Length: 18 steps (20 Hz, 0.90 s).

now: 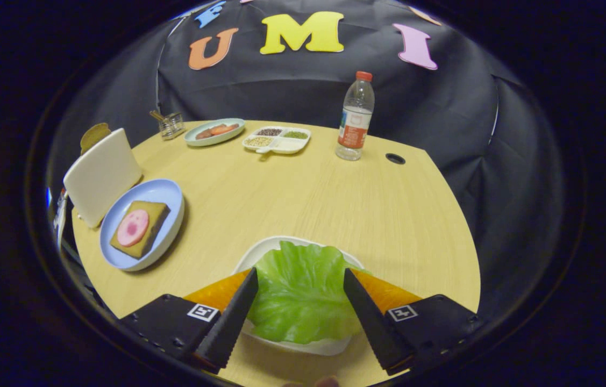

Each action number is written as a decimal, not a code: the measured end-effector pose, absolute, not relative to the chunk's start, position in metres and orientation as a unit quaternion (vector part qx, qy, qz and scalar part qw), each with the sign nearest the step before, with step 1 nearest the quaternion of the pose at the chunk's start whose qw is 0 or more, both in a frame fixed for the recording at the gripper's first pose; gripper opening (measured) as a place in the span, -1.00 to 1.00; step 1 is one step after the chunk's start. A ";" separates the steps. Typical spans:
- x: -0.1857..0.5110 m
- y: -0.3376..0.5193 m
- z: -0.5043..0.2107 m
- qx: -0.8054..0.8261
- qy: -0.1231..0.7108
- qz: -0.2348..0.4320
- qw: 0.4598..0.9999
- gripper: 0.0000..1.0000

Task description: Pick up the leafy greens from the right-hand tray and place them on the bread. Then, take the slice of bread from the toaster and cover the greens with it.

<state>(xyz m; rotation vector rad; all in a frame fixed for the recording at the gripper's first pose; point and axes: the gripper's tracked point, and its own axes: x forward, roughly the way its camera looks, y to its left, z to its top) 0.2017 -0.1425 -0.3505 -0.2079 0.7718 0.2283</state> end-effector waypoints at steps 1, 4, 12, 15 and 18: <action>0.201 -0.145 -0.360 -0.107 0.386 0.108 0.910 0.96; 0.199 -0.142 -0.368 -0.082 0.398 0.136 0.904 0.85; 0.209 -0.164 -0.368 -0.056 0.393 0.122 0.910 -0.74; 0.211 -0.160 -0.363 -0.038 0.397 0.123 0.909 -0.99; 0.205 -0.152 -0.354 -0.015 0.392 0.129 0.911 -0.99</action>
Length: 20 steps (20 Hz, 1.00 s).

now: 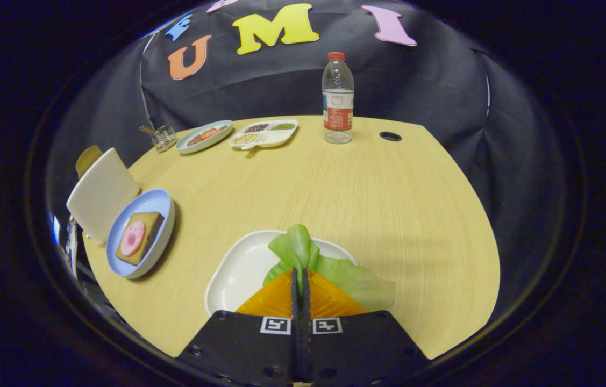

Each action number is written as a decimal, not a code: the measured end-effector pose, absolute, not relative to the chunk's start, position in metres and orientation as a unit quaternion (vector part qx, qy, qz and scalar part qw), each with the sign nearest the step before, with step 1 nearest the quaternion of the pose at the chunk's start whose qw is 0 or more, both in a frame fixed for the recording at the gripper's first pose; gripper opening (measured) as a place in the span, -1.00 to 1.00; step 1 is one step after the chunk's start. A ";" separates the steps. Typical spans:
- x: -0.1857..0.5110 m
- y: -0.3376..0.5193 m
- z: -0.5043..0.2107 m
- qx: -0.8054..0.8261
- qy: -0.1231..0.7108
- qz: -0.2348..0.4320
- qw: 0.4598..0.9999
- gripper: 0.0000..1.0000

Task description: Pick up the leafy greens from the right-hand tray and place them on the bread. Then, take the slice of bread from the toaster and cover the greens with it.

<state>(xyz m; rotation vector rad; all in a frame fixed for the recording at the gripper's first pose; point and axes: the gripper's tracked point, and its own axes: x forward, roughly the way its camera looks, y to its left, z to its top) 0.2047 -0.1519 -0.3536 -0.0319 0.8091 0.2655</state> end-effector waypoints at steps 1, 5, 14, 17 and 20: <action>0.203 -0.150 -0.349 -0.013 0.389 0.129 0.912 -1.00; 0.198 -0.143 -0.328 0.003 0.368 0.128 0.921 -0.99; 0.185 -0.095 -0.261 0.047 0.320 0.149 0.935 -0.99; 0.178 -0.068 -0.249 0.051 0.317 0.159 0.934 -1.00; 0.174 -0.039 -0.244 0.053 0.319 0.165 0.932 -1.00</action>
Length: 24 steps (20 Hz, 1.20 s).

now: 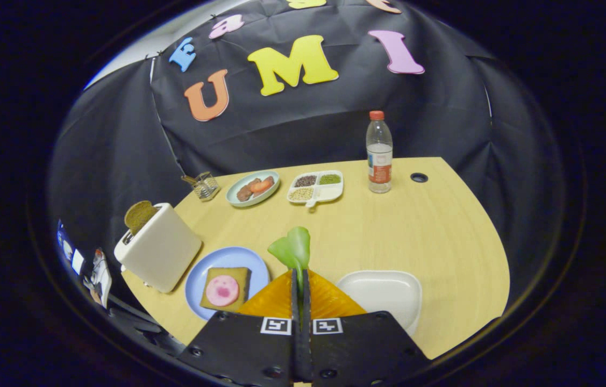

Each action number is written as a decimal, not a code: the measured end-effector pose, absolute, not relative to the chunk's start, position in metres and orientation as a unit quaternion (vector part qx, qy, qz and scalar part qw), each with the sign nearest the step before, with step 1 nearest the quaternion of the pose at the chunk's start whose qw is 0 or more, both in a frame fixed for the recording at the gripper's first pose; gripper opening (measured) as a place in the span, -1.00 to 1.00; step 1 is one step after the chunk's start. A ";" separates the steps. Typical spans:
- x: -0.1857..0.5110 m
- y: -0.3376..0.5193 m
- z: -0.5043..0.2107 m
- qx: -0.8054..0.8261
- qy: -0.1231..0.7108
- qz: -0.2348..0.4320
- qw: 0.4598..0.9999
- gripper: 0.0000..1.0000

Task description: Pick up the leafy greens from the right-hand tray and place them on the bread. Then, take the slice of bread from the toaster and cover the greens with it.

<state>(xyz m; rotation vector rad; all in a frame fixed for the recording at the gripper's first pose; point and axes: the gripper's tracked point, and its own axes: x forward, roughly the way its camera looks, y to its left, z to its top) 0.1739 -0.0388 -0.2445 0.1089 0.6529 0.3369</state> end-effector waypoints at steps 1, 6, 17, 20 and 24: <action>0.174 -0.028 -0.244 0.055 0.319 0.165 0.932 -1.00; 0.180 0.025 -0.246 0.036 0.313 0.159 0.936 -1.00; 0.179 0.119 -0.285 -0.037 0.319 0.163 0.933 -1.00; 0.175 0.139 -0.292 -0.030 0.327 0.167 0.930 -0.99; 0.169 0.156 -0.306 -0.009 0.341 0.165 0.926 -0.98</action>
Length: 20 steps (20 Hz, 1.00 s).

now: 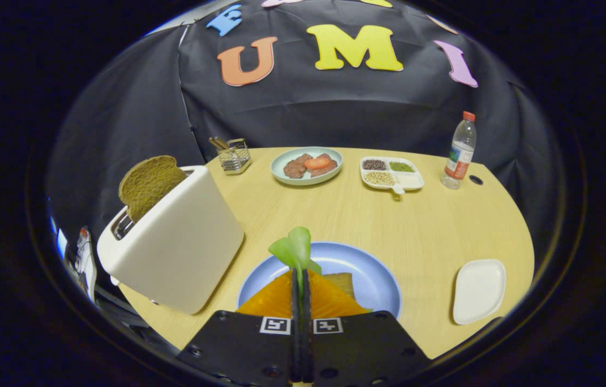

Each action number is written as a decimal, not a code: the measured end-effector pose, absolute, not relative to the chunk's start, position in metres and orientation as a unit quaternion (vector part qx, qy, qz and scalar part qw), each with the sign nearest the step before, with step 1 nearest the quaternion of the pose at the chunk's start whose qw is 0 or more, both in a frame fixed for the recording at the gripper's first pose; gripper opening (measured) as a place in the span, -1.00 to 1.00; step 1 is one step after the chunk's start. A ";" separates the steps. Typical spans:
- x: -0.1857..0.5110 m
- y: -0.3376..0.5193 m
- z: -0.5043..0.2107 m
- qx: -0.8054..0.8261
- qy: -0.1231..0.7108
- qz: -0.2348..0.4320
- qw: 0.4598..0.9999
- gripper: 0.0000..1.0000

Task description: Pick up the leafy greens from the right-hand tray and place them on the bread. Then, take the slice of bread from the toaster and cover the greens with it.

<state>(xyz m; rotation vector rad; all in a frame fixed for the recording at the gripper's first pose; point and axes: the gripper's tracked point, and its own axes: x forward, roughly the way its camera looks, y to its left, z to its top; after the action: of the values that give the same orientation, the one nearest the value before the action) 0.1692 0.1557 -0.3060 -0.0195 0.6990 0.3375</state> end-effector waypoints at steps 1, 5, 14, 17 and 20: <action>0.165 0.157 -0.304 -0.004 0.342 0.165 0.925 -0.88; 0.160 0.162 -0.311 -0.008 0.345 0.165 0.924 -0.64; 0.151 0.149 -0.298 -0.014 0.327 0.136 0.935 0.34; 0.149 0.146 -0.271 -0.035 0.288 0.127 0.949 0.70; 0.140 0.145 -0.235 -0.049 0.256 0.112 0.959 0.98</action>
<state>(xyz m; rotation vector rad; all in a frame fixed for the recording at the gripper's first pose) 0.1399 0.1453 -0.2348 -0.0994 0.5188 0.2264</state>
